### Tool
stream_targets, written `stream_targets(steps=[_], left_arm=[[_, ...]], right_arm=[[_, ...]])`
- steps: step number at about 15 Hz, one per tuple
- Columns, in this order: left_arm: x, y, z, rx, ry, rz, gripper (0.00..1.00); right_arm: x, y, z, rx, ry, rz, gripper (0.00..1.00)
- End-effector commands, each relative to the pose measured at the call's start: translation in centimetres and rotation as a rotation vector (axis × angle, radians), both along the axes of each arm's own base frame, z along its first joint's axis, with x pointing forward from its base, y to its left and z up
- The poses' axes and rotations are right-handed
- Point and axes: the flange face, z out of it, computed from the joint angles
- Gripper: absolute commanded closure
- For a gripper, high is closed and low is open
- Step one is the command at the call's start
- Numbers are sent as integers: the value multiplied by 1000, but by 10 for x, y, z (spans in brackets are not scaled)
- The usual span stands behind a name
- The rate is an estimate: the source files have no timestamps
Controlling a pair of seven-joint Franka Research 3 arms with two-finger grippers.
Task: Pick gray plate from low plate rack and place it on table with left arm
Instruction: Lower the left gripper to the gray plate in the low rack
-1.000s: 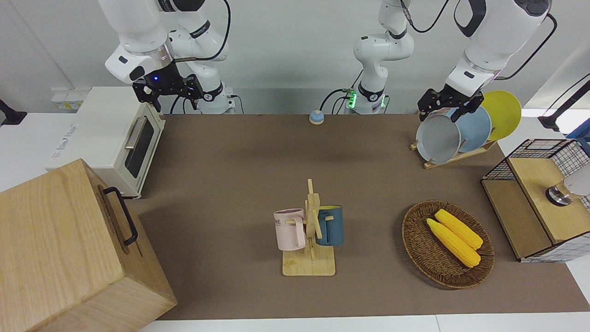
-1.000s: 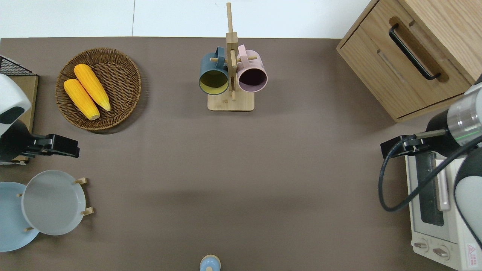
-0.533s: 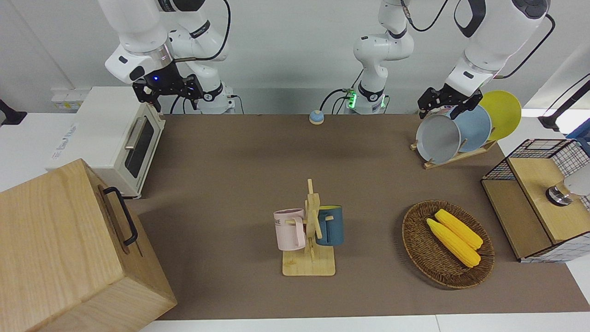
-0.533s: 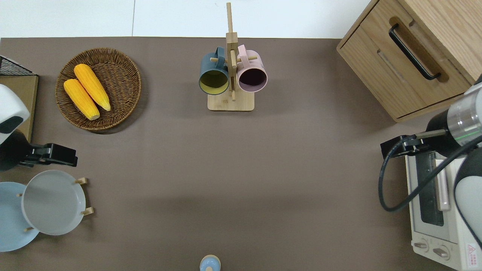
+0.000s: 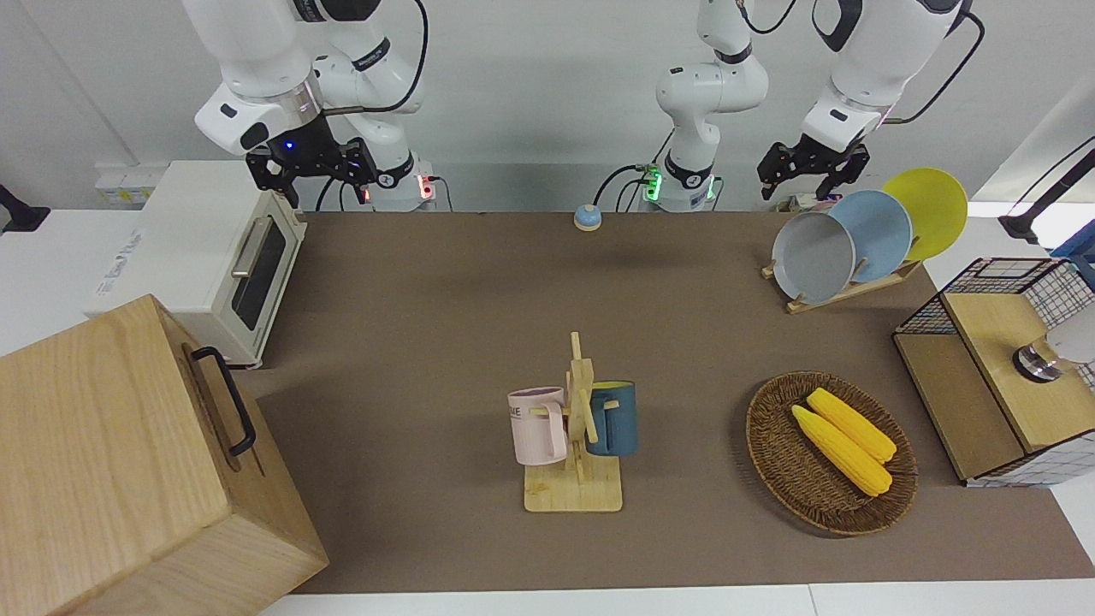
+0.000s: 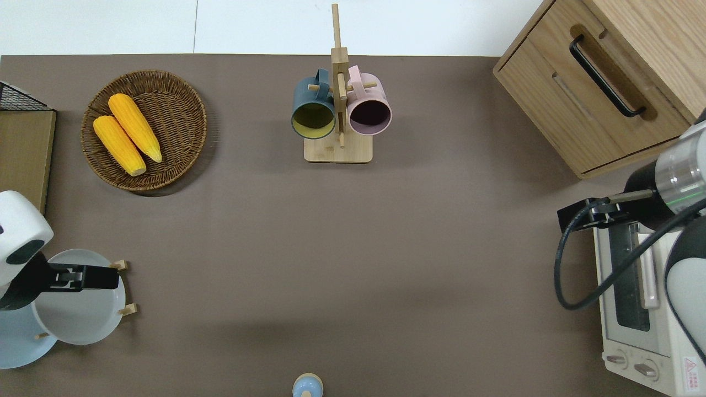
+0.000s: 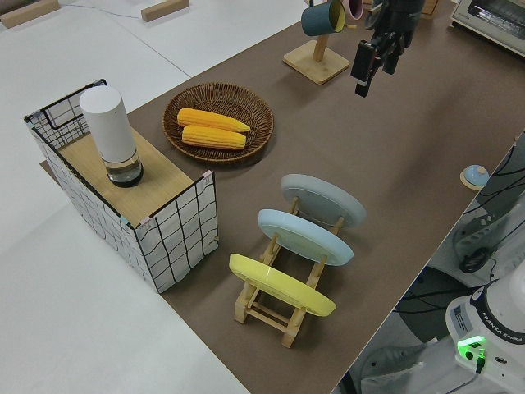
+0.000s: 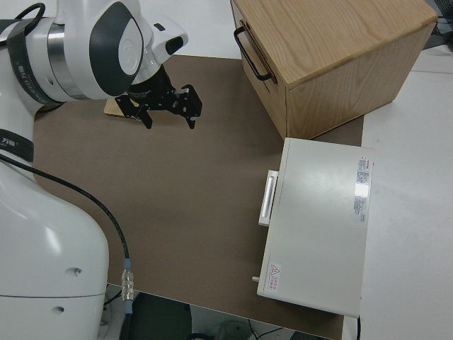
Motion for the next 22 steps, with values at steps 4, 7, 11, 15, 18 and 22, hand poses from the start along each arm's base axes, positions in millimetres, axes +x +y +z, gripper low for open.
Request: stream_targets(steps=[4,7,11,15,18,22], left_arm=[[-11,30,-20,48,-5,58,5],[-15,55,-23,102,0,93,2],[-16,74,-31,168,-4,168,2],[-18,93,-52,225,-15,198,2],[-23,105,-76,238,-3,209,2],[-31,119,-106,242,16,226,2]], right_arm=[[-2,-3,4,-8,0,-16,17],[-2,-3,4,-8,0,-16,17],[-2,-2,3,-8,2,-14,17],[-2,-2,4,-8,0,-14,17],[-2,-2,4,-8,0,-14,17],[-2,-2,4,-8,0,-14,17]])
